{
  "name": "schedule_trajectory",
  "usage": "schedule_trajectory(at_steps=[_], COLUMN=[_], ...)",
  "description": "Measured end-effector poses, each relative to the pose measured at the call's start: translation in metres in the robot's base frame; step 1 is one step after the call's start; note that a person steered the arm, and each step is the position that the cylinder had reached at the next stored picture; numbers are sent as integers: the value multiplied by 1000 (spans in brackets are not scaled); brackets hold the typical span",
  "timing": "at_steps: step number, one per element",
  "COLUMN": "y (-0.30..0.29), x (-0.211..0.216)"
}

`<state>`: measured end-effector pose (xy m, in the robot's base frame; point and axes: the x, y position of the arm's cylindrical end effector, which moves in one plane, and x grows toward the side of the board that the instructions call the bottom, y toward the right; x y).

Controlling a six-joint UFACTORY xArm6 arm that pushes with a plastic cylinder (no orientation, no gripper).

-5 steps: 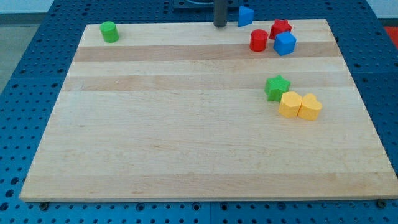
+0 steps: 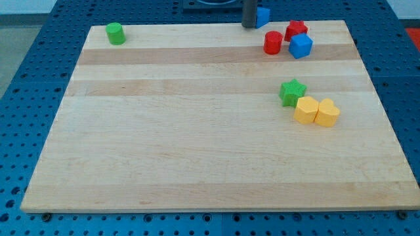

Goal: Move the yellow heart left and a bit down

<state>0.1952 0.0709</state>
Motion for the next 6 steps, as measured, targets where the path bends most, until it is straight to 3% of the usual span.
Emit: schedule_trajectory(at_steps=[6], y=[32], x=[23])
